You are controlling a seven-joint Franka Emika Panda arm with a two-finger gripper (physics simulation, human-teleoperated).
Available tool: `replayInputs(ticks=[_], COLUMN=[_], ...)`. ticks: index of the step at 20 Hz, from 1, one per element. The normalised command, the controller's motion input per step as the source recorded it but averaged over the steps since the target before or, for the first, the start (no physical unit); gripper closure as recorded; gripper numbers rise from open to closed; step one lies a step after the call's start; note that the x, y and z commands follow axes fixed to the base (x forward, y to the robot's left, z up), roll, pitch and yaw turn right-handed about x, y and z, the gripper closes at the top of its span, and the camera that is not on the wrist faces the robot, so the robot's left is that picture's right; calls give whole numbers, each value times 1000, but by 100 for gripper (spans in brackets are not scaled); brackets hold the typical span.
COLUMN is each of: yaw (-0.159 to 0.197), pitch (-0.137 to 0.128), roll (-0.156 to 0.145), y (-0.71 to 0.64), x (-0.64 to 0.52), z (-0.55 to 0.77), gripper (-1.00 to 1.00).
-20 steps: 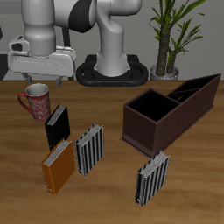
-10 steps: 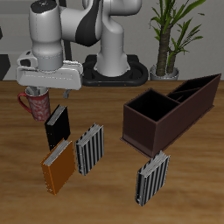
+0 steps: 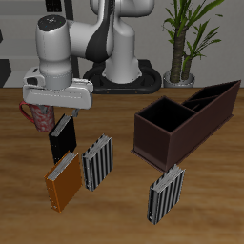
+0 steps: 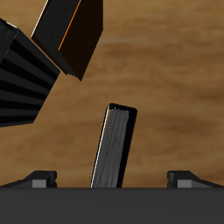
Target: Place the black book into the left desk caddy's left compartment
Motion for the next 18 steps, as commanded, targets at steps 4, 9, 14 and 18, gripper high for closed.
replayInputs(ticks=[4,9,14,18], yaw=[7,-2,4,-24], pitch=[22,18,19,53], roll=[-12,-20,-16,-51], y=[-10,-2,-43,-178], x=[-15,-7,18,42], z=[-281,-322,-251,-314], gripper=[-100,-100,-100,-100])
